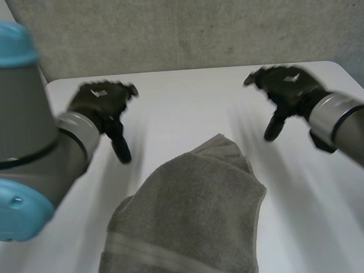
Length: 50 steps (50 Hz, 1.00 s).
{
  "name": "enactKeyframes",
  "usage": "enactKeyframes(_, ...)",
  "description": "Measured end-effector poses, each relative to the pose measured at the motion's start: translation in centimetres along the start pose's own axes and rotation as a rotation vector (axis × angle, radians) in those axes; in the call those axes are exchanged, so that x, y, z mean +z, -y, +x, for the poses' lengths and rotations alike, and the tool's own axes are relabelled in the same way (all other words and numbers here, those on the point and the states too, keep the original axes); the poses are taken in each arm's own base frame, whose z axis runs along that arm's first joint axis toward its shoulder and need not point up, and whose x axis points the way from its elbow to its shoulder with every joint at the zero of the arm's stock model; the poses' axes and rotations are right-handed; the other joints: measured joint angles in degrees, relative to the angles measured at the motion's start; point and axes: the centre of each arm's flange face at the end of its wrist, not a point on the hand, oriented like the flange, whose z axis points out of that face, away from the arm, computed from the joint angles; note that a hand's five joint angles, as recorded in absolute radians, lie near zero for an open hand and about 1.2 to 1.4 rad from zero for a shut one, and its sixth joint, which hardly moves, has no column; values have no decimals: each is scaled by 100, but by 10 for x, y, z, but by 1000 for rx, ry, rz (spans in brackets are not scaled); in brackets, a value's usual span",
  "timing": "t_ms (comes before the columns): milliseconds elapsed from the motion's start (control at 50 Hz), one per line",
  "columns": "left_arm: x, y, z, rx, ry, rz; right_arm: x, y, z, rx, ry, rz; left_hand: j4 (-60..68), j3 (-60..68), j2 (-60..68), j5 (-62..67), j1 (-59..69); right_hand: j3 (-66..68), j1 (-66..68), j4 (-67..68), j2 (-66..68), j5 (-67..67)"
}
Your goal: Fold the towel.
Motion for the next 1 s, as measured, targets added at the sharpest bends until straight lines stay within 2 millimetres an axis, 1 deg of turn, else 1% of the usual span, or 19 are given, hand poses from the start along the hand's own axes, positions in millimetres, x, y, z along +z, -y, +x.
enactKeyframes(100, 13, -29, 21, 57, -54, -95, 17, -32, -24, -39, 76, -72, 0, 0, 0, 1, 0, 0, 0, 0, 0, 0)
enactKeyframes(140, 20, -44, 29, 74, -73, -136, 26, -50, -35, -52, 106, -102, 0, 0, 0, 5, 0, 0, 0, 0, 0, 0)
enactKeyframes(220, 28, -64, 40, 94, -97, -193, 36, -72, -47, -81, 137, -134, 22, 76, 49, 177, 29, 82, 106, 80, 87, 85)
enactKeyframes(240, 31, -70, 44, 100, -103, -209, 38, -80, -51, -98, 147, -145, 181, 277, 226, 433, 229, 329, 390, 296, 348, 422)
enactKeyframes(280, 33, -78, 47, 106, -110, -228, 40, -86, -55, -122, 156, -154, 923, 1012, 1000, 1164, 1002, 713, 802, 661, 668, 856)
enactKeyframes(320, 36, -86, 51, 113, -117, -250, 42, -93, -58, -157, 164, -165, 3072, 3085, 2935, 3195, 3007, 2490, 2488, 2433, 2522, 2685)
enactKeyframes(340, 37, -88, 52, 115, -118, -256, 42, -94, -59, -164, 166, -165, 3709, 3697, 3547, 3669, 3635, 2852, 2968, 2794, 3031, 3049)
enactKeyframes(360, 38, -91, 53, 117, -120, -262, 43, -96, -59, -183, 168, -168, 4837, 4790, 4631, 4836, 4863, 4174, 4206, 4120, 4306, 4197)
enactKeyframes(380, 38, -93, 54, 119, -121, -268, 43, -97, -59, -196, 169, -170, 5920, 5861, 5687, 5869, 5913, 5058, 5138, 5016, 5199, 5170)
enactKeyframes(400, 39, -94, 54, 120, -121, -271, 43, -97, -59, -205, 168, -170, 6723, 6722, 6630, 6722, 6637, 5670, 5811, 5645, 5794, 5770)
enactKeyframes(420, 39, -94, 54, 120, -120, -270, 43, -97, -58, -213, 167, -169, 7079, 7153, 6946, 7058, 6738, 6059, 6046, 6045, 5942, 6101)
enactKeyframes(520, 37, -85, 51, 115, -111, -245, 41, -88, -53, -229, 151, -150, 7167, 7408, 7002, 7123, 6738, 6205, 6052, 6184, 5942, 6146)
enactKeyframes(640, 25, -52, 39, 90, -83, -154, 30, -53, -40, -237, 100, -78, 7168, 7430, 7002, 7123, 6738, 6205, 6052, 6184, 5942, 6146)
enactKeyframes(680, 17, -37, 31, 76, -68, -110, 19, -35, -30, -237, 73, -57, 7168, 7432, 7002, 7122, 6738, 6205, 6052, 6184, 5942, 6147)
enactKeyframes(760, 9, -19, 18, 54, -41, -58, -2, -14, -18, -230, 51, -70, 7168, 7435, 7002, 7122, 6738, 6205, 6052, 6184, 5942, 6147)
enactKeyframes(800, 6, -11, 8, 41, -20, -32, -17, -5, -13, -220, 52, -98, 7168, 7436, 7002, 7123, 6738, 6205, 6052, 6184, 5942, 6148)
enactKeyframes(900, 13, -4, -3, 25, 14, 3, -43, 10, -14, -199, 93, -143, 7167, 7438, 7002, 7123, 6738, 6205, 6052, 6184, 6026, 6165)
enactKeyframes(940, 23, -6, -4, 21, 21, 15, -52, 15, -17, -188, 125, -146, 7168, 7438, 7002, 7123, 6738, 6206, 6052, 6185, 6048, 6173)
enactKeyframes(1000, 39, -11, -2, 19, 22, 31, -58, 21, -24, -163, 165, -134, 7168, 7439, 7002, 7129, 6738, 6211, 6052, 6188, 6048, 6223)
